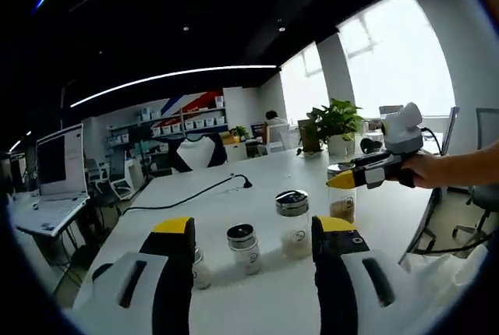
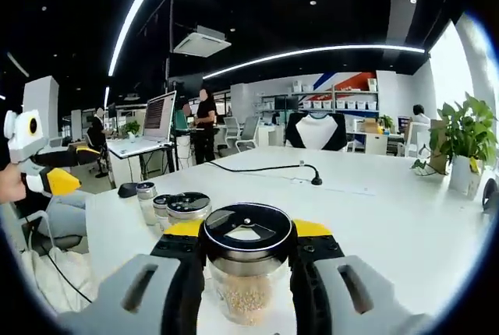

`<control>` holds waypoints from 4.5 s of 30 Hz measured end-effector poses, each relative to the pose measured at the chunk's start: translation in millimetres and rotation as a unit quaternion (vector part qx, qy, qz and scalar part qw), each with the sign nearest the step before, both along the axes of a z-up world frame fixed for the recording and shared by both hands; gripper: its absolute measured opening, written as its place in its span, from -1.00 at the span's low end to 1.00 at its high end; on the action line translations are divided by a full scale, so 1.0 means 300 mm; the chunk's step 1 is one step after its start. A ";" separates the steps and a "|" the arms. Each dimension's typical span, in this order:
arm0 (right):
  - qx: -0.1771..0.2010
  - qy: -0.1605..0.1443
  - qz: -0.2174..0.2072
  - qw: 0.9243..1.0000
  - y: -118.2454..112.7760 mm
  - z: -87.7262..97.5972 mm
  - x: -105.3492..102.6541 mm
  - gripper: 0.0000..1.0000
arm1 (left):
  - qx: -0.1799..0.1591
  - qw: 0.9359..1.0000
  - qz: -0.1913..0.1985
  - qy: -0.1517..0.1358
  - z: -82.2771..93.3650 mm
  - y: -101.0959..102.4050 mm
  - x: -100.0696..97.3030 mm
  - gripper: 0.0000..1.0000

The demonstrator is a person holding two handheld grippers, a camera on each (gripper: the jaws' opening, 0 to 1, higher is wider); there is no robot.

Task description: Rotate the seasoning bottle until the label or dispensing opening points toward the visible target arrow and the bottle remains upright within the marked orientation range

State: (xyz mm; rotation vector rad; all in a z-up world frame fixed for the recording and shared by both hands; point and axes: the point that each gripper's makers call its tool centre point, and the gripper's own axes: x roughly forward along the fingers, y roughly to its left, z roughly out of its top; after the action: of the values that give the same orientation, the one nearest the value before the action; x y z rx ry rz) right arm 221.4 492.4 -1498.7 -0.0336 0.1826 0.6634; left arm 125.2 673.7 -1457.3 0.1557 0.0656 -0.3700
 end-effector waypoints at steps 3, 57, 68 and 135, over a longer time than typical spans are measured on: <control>0.005 0.007 0.001 1.000 -0.004 -0.021 0.006 -0.23 | 0.000 1.000 -0.002 0.003 -0.005 -0.001 -0.001 0.25; 0.023 -0.002 -0.056 0.998 -0.120 -0.011 -0.080 0.27 | -0.028 1.000 -0.004 0.012 -0.010 0.011 0.073 0.64; 0.027 -0.016 -0.059 0.998 -0.130 0.100 -0.217 0.36 | -0.039 0.999 0.028 0.018 -0.011 0.142 0.059 0.77; 0.037 0.040 -0.046 0.997 -0.061 0.103 -0.444 0.55 | -0.049 0.996 0.069 0.025 -0.013 0.338 -0.045 0.97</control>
State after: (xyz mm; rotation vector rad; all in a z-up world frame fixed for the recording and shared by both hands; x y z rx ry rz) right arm 88.1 474.1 -1467.8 0.0722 0.2347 0.5794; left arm 111.8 775.0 -1461.1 0.0446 0.1060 -0.2390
